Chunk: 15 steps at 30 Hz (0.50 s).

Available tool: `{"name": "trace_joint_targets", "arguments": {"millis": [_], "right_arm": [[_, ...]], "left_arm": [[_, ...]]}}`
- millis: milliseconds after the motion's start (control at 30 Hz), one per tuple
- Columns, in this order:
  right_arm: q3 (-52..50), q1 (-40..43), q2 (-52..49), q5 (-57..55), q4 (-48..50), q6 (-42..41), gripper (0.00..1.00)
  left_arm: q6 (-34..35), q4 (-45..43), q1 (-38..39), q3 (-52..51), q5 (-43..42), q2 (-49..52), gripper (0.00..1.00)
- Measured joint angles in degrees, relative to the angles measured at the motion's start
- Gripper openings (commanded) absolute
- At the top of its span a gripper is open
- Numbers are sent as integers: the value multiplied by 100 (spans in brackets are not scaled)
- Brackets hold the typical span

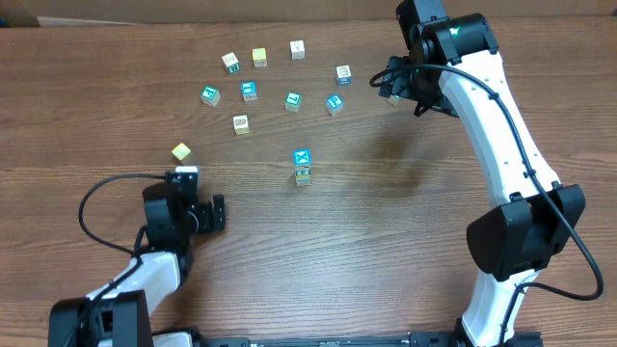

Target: Form a tower

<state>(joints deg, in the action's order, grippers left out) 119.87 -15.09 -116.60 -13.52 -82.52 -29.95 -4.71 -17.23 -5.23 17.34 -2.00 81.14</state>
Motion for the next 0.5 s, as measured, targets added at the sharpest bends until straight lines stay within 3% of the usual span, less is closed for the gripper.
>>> {"name": "trace_joint_targets", "arguments": {"millis": [500], "right_arm": [[0,0,0,2,0,-4,100]], "left_arm": [[9,-378,0,-1069,-17,-1084,100]]}}
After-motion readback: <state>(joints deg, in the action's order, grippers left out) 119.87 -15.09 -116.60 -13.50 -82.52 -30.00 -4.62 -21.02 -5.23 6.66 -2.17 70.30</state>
